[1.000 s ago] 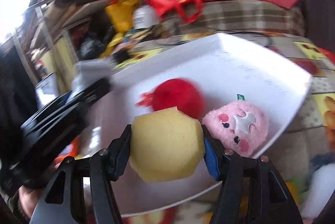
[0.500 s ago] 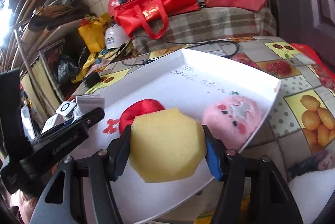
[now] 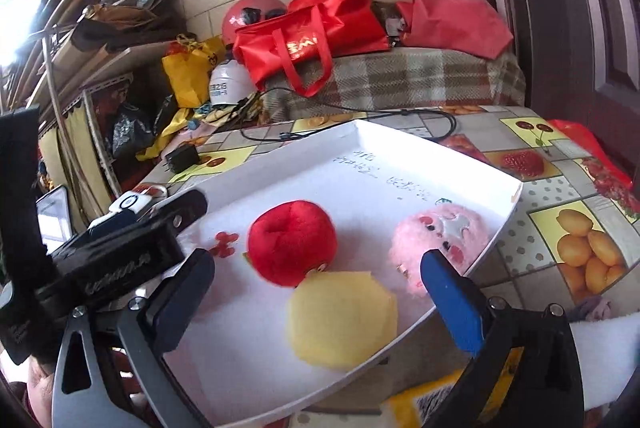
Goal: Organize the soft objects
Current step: 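Grasp the yellow-green scrub sponge with the right tool while the left tool approaches the pink tissue pack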
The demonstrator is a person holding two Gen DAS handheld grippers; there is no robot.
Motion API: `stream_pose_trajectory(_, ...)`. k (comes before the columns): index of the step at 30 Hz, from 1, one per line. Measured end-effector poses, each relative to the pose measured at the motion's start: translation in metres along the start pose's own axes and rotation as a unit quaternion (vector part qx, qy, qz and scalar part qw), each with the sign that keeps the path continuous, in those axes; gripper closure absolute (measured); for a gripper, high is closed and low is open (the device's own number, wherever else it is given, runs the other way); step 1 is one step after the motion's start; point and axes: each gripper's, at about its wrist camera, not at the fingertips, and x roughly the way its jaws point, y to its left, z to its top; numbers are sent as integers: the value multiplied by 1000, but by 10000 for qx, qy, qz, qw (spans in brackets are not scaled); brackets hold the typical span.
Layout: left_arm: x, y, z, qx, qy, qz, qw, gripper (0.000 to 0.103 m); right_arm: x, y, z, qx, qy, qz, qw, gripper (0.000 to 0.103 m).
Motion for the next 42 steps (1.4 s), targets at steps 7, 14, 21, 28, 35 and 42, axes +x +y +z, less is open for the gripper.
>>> stream_pose_trajectory(7, -30, -22, -7, 633, -562, -102, 9964, 0, -35, 9, -18, -289, -222, 7, 9993, 0)
stream_pose_trajectory(14, -55, -43, -22, 1063, -389, -726, 9909, 0, -84, -19, -38, -473, -390, -97, 9981, 0)
stream_pose_trajectory(21, -81, -81, -42, 1626, -168, -1381, 9768, 0, -137, -105, -48, 150, -674, -921, 9934, 0)
stream_pose_trajectory(28, -95, -126, -67, 2258, 566, -2553, 9384, 0, -153, -190, -50, 1267, -558, -1251, 9824, 0)
stream_pose_trajectory(35, -91, -170, -88, 3006, 1337, -3295, 8850, 23, -131, -181, -40, 793, -233, -808, 9933, 0)
stream_pose_trajectory(42, -67, -202, -94, 3122, 1835, -3272, 8728, 23, -111, -186, -36, 710, 72, -652, 9953, 26)
